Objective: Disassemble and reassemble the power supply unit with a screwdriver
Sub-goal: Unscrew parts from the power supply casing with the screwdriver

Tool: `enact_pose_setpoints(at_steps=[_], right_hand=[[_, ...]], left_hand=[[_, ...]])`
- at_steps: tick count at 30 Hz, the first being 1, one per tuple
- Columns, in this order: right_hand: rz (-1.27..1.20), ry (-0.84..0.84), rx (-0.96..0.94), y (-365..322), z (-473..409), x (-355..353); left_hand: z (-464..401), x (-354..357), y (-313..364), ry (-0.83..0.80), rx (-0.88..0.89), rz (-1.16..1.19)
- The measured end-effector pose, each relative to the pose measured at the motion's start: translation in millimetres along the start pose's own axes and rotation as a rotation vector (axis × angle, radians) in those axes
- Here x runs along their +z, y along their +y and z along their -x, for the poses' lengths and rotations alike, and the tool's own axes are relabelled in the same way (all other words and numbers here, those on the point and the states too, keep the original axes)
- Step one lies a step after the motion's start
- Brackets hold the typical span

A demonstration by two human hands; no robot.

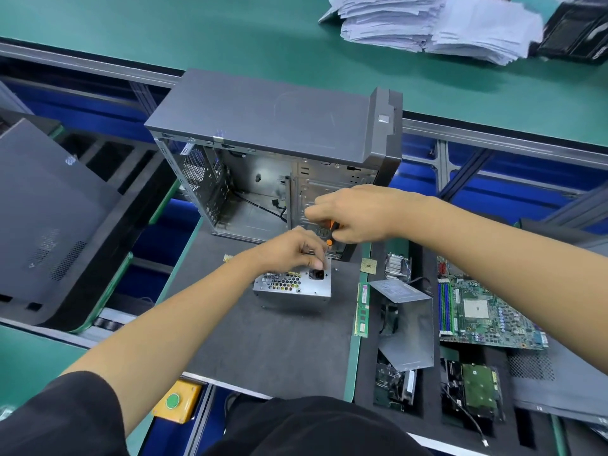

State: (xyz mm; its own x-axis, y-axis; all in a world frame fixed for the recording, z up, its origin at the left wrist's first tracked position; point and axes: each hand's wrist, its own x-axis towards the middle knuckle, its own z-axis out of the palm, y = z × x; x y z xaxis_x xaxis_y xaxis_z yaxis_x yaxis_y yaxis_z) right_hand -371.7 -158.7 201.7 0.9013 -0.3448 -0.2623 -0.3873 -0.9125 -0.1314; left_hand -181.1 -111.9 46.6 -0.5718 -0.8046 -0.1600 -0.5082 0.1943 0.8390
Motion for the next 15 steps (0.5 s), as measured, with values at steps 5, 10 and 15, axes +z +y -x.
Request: enact_pose_setpoints(at_steps=[5, 10, 15], right_hand=[[-0.035, 0.063, 0.000, -3, -1, 0], [-0.105, 0.247, 0.096, -8, -2, 16], [-0.490, 0.466, 0.446, -36, -18, 74]], left_hand=[[14, -2, -4, 0.170, 0.029, -0.127], [51, -23, -17, 0.395, -0.061, -0.215], [125, -46, -57, 0.708, -0.330, 0.054]])
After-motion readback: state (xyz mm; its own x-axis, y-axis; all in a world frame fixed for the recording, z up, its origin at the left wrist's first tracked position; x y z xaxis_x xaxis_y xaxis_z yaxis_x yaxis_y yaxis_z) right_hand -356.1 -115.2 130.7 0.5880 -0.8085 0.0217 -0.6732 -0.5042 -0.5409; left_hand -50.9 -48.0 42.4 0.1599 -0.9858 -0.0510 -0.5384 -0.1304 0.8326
